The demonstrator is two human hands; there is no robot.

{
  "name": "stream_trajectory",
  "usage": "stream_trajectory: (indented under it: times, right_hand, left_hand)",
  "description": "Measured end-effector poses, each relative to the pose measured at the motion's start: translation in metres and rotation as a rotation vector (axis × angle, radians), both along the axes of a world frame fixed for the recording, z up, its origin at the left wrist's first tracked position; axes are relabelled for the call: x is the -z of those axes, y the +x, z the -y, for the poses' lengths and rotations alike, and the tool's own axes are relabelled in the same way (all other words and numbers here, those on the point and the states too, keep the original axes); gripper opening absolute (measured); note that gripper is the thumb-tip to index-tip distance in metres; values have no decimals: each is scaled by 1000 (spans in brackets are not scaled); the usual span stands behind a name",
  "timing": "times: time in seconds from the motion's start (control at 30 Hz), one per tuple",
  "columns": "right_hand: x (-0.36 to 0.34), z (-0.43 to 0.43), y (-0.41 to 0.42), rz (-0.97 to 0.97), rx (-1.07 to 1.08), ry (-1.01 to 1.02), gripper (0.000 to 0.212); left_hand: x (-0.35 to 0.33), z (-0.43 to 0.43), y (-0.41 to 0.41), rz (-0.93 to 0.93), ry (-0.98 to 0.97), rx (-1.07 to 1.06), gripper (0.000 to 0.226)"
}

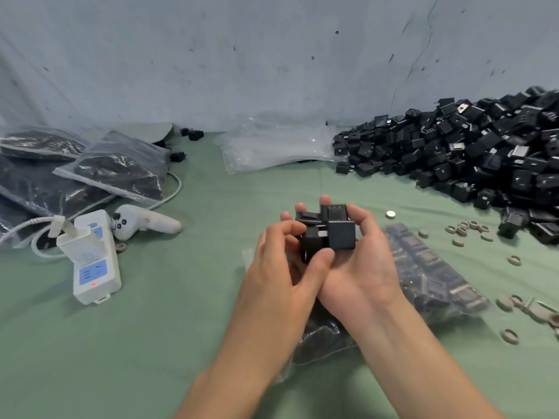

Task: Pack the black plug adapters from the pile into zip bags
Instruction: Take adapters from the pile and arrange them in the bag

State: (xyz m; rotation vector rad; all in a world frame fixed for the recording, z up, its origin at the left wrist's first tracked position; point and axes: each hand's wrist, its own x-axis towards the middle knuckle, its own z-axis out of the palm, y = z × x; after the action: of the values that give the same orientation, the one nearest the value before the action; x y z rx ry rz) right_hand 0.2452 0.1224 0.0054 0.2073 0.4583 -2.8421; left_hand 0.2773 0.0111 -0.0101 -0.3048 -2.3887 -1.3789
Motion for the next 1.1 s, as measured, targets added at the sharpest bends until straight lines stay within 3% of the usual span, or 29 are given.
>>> stream_trajectory:
  times: [0.17, 0.33, 0.47, 0.57, 0.73, 0.93, 1.1]
  right_hand:
    - [-4, -2, 0, 7, 17, -29, 25]
    - [-17, -19, -5, 42, 162, -92, 22]
    - [-24, -47, -8, 75, 269, -62, 23]
    - [-24, -64, -10, 137, 336, -42, 20]
    - [-20, -81, -13, 167, 358, 39, 16]
    - [-17, -86, -14, 159, 347, 86, 14]
    - [-16, -87, -14, 160, 338, 127, 12]
  left_hand:
    - [-2, 1, -1, -31, 142, -11, 20]
    - [-10, 34, -4, 2, 493, -128, 16]
    - [-1, 77, -13, 224, 782, -359, 15]
    - [6, 88, -17, 429, 896, -371, 15]
    - [16, 90, -17, 595, 882, -259, 20]
    - [21, 85, -12, 686, 697, -149, 20]
    - [20, 80, -12, 716, 669, -94, 22]
